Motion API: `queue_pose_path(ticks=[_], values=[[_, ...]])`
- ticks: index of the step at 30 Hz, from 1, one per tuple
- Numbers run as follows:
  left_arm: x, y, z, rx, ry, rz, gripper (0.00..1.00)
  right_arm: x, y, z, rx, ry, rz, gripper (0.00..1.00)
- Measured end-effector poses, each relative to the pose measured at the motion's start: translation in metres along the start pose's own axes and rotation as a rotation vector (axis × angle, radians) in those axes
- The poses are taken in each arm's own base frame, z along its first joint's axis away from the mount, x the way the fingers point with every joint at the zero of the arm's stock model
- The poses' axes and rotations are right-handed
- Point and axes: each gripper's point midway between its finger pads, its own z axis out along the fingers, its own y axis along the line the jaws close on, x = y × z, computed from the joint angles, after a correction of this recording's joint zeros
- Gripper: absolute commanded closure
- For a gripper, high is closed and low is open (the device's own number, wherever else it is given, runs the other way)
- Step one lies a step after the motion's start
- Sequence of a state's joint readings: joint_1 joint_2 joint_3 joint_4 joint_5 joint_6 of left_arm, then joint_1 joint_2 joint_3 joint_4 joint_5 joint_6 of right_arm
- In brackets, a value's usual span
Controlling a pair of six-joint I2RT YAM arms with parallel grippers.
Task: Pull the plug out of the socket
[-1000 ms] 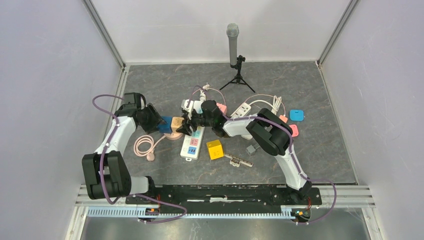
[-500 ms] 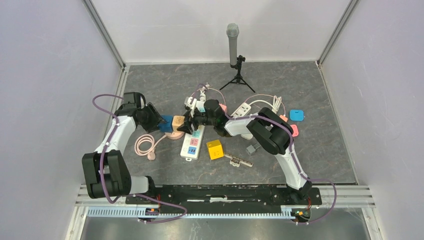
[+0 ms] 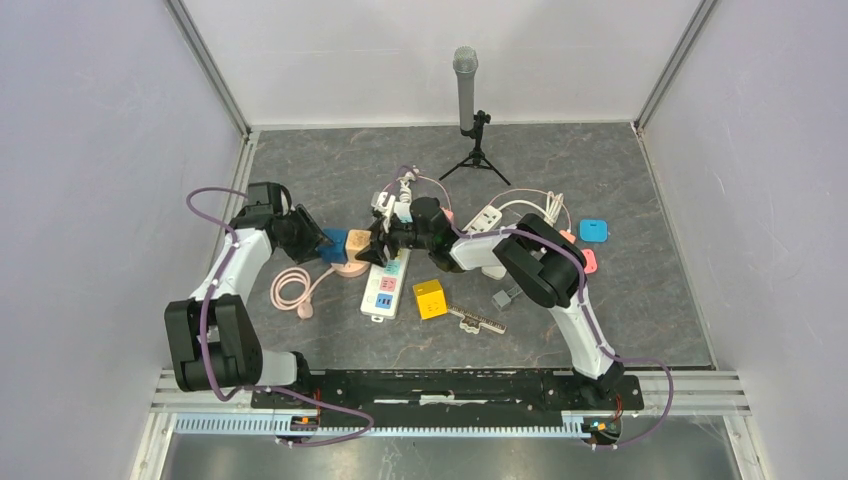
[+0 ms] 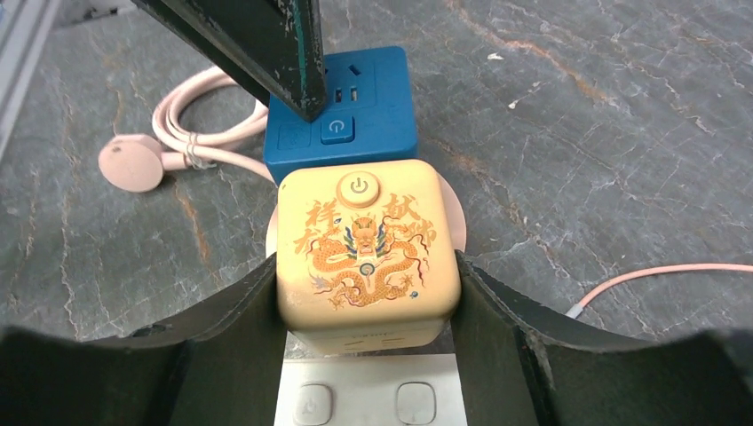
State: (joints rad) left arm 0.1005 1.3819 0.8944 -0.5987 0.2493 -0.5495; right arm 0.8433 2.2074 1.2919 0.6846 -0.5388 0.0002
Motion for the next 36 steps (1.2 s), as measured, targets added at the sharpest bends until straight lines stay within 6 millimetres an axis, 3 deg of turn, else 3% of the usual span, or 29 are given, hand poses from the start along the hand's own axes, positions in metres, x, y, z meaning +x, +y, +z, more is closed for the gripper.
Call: queue_pose_path(ticks=[12, 17, 25, 31, 36], values=[[0.0, -0.004, 0.006, 0.018, 0.034, -0.007, 0.52, 0.001, -0.004, 0.0, -0.019, 0.028, -0.04, 1.0], [-0.003, -0.009, 0.008, 0.036, 0.035, -0.004, 0.53, -0.003, -0.009, -0.004, -0.009, 0.004, 0.047, 1.0], [-0.001, -0.01, 0.01, 0.044, 0.045, -0.002, 0.54, 0.0, -0.009, -0.004, -0.007, 0.036, -0.049, 1.0], [-0.004, -0.011, 0.011, 0.047, 0.037, 0.0, 0.54, -0.004, -0.012, -0.003, -0.002, -0.023, 0.081, 1.0], [-0.009, -0.011, 0.013, 0.038, 0.027, 0.001, 0.54, -0.003, -0.014, 0.003, 0.019, 0.025, 0.019, 1.0]])
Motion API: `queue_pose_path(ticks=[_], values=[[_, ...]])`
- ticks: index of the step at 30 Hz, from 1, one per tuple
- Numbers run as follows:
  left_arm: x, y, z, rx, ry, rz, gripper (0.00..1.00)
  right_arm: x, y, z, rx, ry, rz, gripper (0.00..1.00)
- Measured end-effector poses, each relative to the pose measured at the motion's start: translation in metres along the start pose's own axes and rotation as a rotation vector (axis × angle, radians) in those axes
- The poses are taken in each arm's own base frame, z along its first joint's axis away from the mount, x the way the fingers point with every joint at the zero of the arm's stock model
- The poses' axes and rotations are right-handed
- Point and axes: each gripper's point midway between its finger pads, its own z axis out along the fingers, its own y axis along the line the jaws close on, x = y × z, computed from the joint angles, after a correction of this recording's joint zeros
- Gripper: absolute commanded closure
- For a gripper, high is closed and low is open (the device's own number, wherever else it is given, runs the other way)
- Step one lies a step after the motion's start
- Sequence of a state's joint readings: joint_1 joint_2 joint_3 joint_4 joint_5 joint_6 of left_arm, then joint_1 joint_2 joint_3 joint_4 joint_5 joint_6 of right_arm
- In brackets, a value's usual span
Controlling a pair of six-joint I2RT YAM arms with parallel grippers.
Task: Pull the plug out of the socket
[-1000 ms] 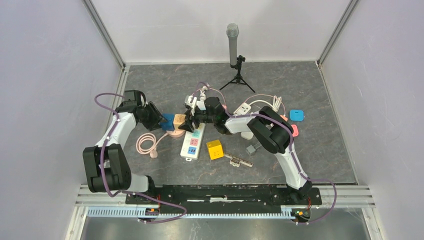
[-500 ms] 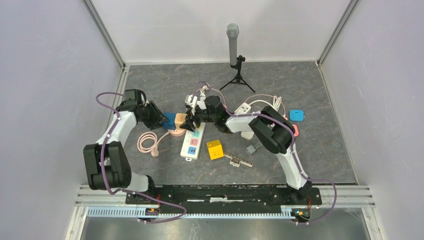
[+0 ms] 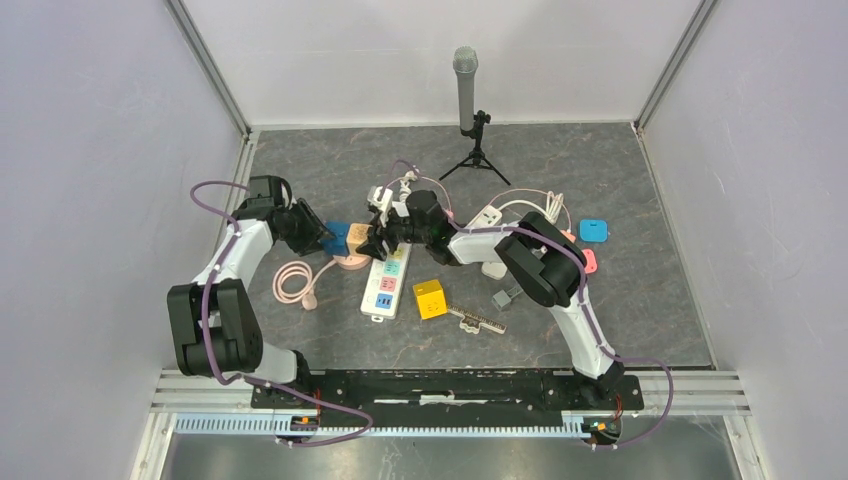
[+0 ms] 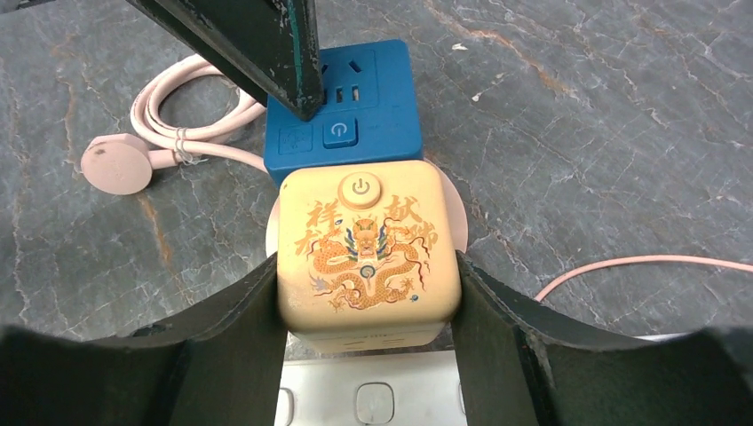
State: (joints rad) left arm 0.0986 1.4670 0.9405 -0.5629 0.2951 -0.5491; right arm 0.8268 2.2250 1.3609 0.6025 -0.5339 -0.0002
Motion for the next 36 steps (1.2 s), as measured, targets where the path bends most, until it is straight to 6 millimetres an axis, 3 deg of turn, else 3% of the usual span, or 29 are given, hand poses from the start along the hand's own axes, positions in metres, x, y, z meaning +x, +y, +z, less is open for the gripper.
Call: queue_pose_path(ticks=[4, 9, 16, 20, 23, 25, 27, 32, 36], values=[[-0.001, 0.001, 0.0, -0.004, -0.002, 0.0, 0.54, -0.001, 0.0, 0.001, 0.01, -0.004, -0.011, 1.0], [-0.003, -0.002, 0.001, 0.008, -0.011, 0.006, 0.54, -0.006, -0.003, -0.002, 0.024, -0.076, 0.104, 1.0], [-0.002, -0.002, 0.002, 0.005, 0.0, 0.004, 0.55, -0.002, -0.001, -0.002, 0.032, -0.035, -0.007, 1.0], [-0.001, -0.003, 0.003, 0.005, 0.0, 0.008, 0.55, -0.008, -0.001, -0.005, 0.045, -0.093, 0.046, 1.0], [-0.001, -0.004, 0.003, 0.004, -0.003, 0.013, 0.55, -0.043, -0.002, -0.011, 0.004, -0.239, 0.159, 1.0], [-0.001, -0.006, 0.004, 0.008, -0.007, 0.022, 0.55, -0.075, 0.009, -0.011, -0.06, -0.329, 0.147, 1.0], [-0.001, -0.009, 0.005, 0.013, -0.009, 0.035, 0.55, -0.092, 0.025, -0.007, -0.101, -0.353, 0.094, 1.0], [0.0, -0.01, 0.006, 0.013, -0.011, 0.036, 0.55, -0.114, 0.056, -0.01, -0.148, -0.363, -0.008, 1.0], [-0.001, -0.011, 0.004, 0.012, -0.019, 0.042, 0.54, -0.112, 0.063, -0.018, -0.144, -0.353, -0.024, 1.0]])
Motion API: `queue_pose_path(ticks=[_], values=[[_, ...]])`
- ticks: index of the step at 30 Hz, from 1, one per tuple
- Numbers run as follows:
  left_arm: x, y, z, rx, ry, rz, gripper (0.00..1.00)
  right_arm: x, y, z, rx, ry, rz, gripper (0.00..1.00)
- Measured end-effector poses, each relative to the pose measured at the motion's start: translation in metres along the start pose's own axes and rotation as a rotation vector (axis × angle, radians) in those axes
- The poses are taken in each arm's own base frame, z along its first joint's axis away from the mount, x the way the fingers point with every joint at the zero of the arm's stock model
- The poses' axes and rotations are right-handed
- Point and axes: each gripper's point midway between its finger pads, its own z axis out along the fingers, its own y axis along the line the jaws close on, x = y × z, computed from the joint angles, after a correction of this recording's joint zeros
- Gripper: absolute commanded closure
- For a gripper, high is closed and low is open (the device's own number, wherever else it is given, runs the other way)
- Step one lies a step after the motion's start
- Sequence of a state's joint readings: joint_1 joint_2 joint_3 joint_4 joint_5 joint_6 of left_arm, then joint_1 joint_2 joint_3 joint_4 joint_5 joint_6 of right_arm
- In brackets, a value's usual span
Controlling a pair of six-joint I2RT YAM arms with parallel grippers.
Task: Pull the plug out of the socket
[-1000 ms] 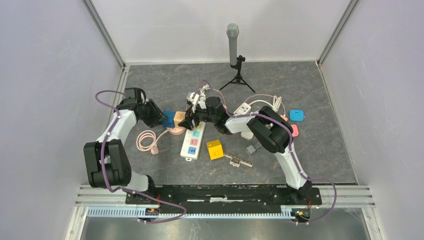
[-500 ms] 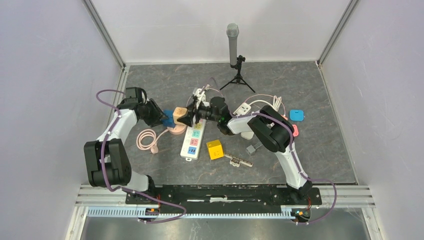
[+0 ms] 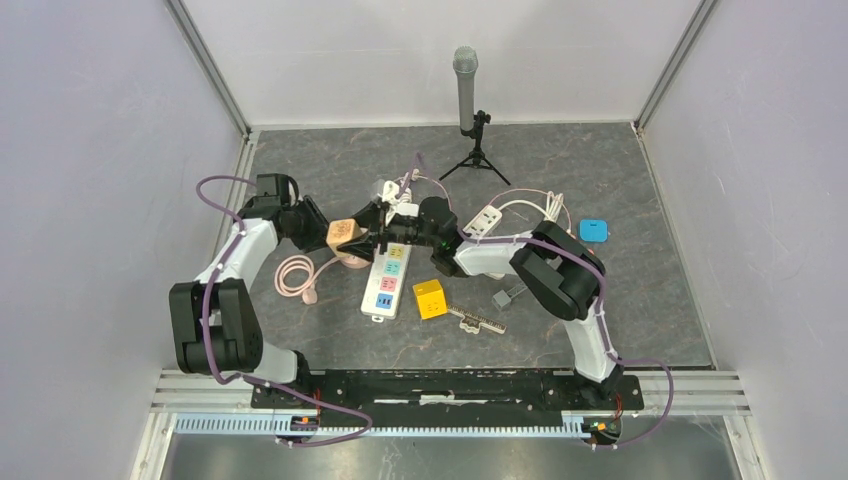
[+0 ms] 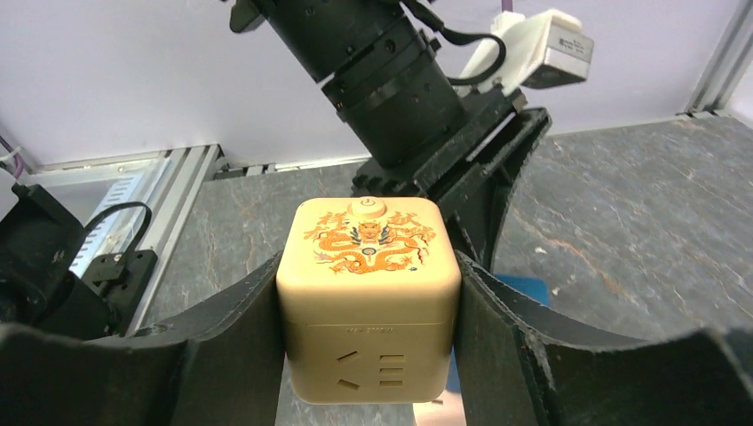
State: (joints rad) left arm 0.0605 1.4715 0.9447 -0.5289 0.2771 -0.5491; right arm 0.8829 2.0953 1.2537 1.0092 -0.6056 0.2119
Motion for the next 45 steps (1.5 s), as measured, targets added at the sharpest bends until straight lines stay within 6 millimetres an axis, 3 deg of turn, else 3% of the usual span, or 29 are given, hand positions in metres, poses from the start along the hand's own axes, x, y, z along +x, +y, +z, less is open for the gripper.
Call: queue_pose_path(ticks=[6, 12, 16, 20, 23, 26, 30, 34, 38, 43, 45], values=[[-0.003, -0.006, -0.007, -0.011, -0.001, 0.016, 0.44, -0.002, -0.013, -0.03, 0.093, 0.042, -0.011, 1.0], [0.007, -0.009, -0.02, -0.058, 0.08, 0.031, 0.22, -0.022, -0.03, -0.075, 0.272, 0.119, -0.033, 0.98], [-0.01, -0.025, -0.035, -0.035, 0.04, 0.054, 0.15, -0.025, -0.041, -0.108, 0.406, 0.205, 0.004, 0.97], [-0.025, -0.028, -0.051, -0.055, -0.016, 0.072, 0.01, 0.005, -0.048, -0.15, 0.57, 0.368, 0.079, 0.97], [-0.034, -0.023, -0.064, -0.089, -0.066, 0.071, 0.0, 0.039, -0.048, -0.197, 0.743, 0.521, 0.144, 0.96], [-0.043, -0.013, -0.077, -0.137, -0.128, 0.069, 0.0, 0.066, -0.034, -0.246, 0.863, 0.657, 0.198, 0.94], [-0.05, 0.012, -0.087, -0.276, -0.182, 0.096, 0.0, 0.088, -0.02, -0.275, 0.913, 0.783, 0.246, 0.84], [-0.047, 0.023, -0.085, -0.315, -0.153, 0.1, 0.0, 0.102, -0.007, -0.289, 0.897, 0.863, 0.275, 0.62], [-0.038, 0.01, -0.08, -0.234, -0.102, 0.115, 0.0, 0.107, 0.0, -0.29, 0.861, 0.897, 0.283, 0.51], [-0.032, -0.012, -0.078, -0.094, -0.085, 0.147, 0.0, 0.113, 0.0, -0.287, 0.829, 0.927, 0.284, 0.19], [-0.027, -0.018, -0.076, -0.053, -0.075, 0.164, 0.0, 0.112, 0.0, -0.286, 0.823, 0.924, 0.278, 0.13]])
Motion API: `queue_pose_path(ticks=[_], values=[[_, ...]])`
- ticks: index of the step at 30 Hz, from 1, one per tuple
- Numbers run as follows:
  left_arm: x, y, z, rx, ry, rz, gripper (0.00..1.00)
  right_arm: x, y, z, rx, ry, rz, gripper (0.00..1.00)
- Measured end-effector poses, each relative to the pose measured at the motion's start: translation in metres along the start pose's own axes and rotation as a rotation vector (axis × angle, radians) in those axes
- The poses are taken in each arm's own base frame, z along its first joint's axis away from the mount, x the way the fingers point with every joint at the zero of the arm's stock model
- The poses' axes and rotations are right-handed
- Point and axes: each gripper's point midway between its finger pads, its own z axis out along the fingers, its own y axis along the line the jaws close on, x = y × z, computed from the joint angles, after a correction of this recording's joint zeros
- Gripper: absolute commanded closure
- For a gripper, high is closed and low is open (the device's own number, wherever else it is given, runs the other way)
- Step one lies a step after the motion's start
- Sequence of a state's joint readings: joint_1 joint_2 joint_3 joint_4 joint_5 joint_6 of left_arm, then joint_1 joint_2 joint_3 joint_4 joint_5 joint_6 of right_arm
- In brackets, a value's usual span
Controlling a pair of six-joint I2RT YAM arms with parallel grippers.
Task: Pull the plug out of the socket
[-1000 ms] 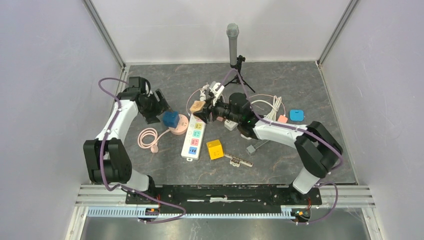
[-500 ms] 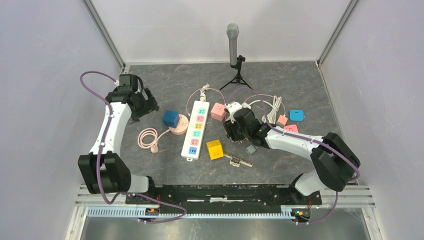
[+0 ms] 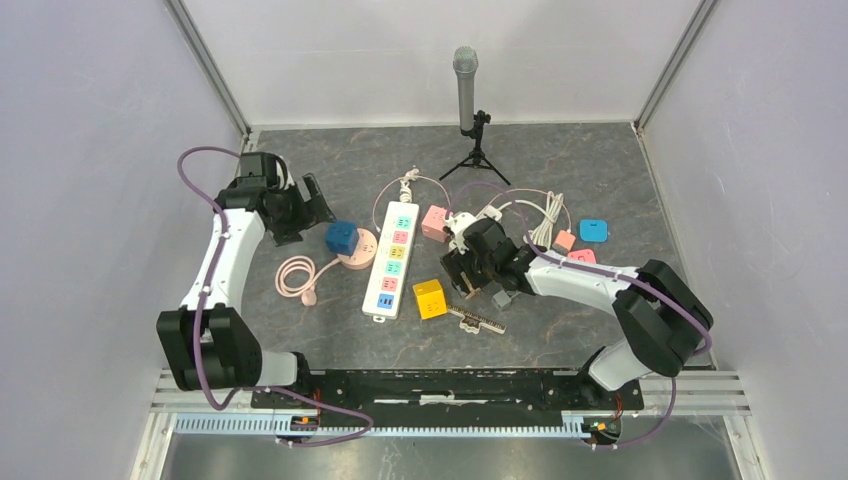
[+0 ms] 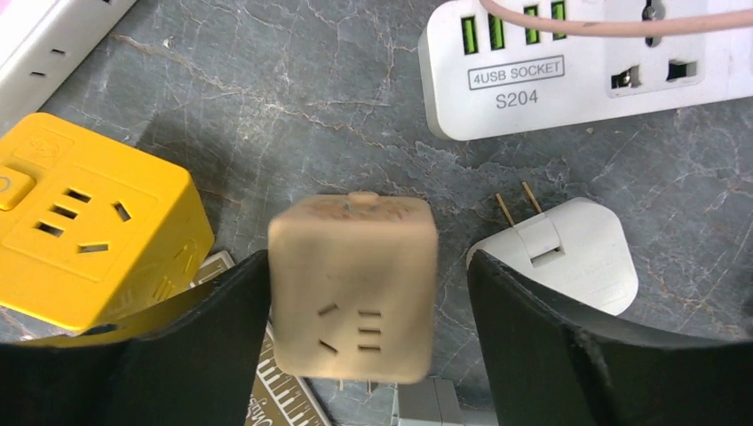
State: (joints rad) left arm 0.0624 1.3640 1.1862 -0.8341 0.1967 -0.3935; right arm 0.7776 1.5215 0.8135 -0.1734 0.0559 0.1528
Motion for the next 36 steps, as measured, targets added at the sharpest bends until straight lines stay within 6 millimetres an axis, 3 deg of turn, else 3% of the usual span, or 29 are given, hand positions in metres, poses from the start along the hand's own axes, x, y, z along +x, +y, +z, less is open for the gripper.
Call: queue_pose_path(ticks=[6, 10, 16, 21, 28, 36], values=[[0.007, -0.021, 0.008, 0.073, 0.01, 0.119, 0.0, -0.015, -0.001, -0.007, -0.003, -0.054, -0.043, 0.11], [0.015, -0.034, 0.022, 0.071, 0.026, 0.229, 0.0, -0.051, 0.006, -0.016, -0.045, -0.192, -0.064, 0.15], [0.03, -0.029, 0.053, 0.009, 0.101, 0.324, 0.0, -0.109, 0.032, -0.019, -0.192, -0.371, -0.081, 0.28], [0.019, -0.014, 0.069, -0.078, 0.072, 0.345, 0.04, -0.146, 0.053, -0.005, -0.321, -0.413, -0.084, 0.34], [0.016, -0.004, 0.081, -0.131, 0.07, 0.349, 0.06, -0.155, 0.065, 0.021, -0.409, -0.372, -0.023, 0.37], [0.018, -0.003, 0.082, -0.133, 0.082, 0.344, 0.05, -0.167, 0.081, 0.047, -0.489, -0.321, 0.113, 0.37]])
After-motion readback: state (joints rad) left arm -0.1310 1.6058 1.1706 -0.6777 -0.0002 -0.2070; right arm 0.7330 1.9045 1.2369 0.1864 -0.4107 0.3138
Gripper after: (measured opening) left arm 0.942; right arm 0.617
